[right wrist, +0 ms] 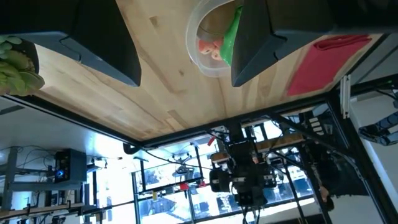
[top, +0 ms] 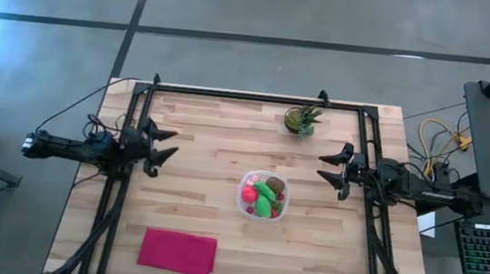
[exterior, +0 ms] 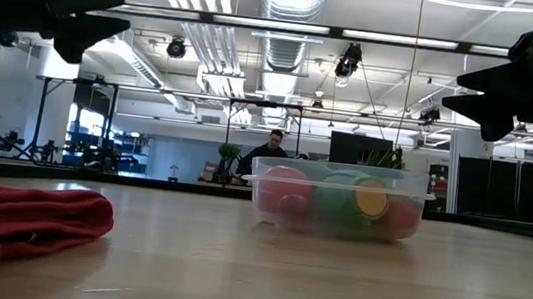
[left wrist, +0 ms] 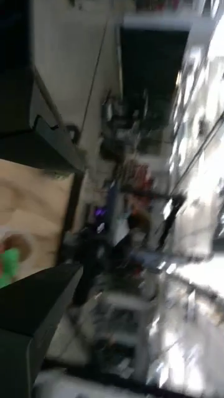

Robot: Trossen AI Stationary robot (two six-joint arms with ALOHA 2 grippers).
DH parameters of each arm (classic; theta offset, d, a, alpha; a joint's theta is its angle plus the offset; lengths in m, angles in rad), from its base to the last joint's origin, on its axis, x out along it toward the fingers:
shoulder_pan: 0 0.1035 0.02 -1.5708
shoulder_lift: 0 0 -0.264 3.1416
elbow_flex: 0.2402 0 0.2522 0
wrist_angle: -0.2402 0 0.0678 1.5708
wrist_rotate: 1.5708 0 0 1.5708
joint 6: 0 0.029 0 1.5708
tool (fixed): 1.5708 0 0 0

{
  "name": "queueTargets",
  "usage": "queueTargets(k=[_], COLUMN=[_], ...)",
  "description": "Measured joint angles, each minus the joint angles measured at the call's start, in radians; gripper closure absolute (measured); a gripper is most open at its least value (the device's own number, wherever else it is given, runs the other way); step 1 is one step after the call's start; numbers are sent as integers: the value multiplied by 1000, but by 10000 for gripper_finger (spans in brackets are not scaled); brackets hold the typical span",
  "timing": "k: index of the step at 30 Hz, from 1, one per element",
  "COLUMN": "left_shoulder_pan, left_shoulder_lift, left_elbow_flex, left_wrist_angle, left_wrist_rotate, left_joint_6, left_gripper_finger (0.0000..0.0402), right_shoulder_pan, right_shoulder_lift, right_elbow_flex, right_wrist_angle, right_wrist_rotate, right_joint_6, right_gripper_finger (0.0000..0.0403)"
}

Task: Pick and placing Produce into tupperware
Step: Return to Home Position

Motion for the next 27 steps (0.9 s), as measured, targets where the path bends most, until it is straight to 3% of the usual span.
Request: queueTargets(k=[5, 8, 13, 17, 27], left_shoulder_pan=[0, 0, 0, 0, 0], left_shoulder_lift=[-7, -10, -13, -22, -27], left_elbow_flex=[0, 4, 57, 72, 67], left_wrist_angle=[-109, -191, -390, -428, -425], left_wrist_rotate=[232, 307, 225, 188, 263], left_joint_6=[17, 10, -62, -66, -92], left_gripper_finger=[162, 162, 162, 162, 162], right_shoulder_pan=[0, 0, 0, 0, 0], right_shoulder_lift=[0, 0, 0, 0, 0], right_elbow_flex=[0, 0, 0, 0, 0], right_wrist_angle=[0, 0, 0, 0, 0], right_wrist_rotate=[0, 0, 0, 0, 0], right_joint_6=[0, 0, 0, 0, 0], right_gripper_finger=[161, 161, 161, 161, 161])
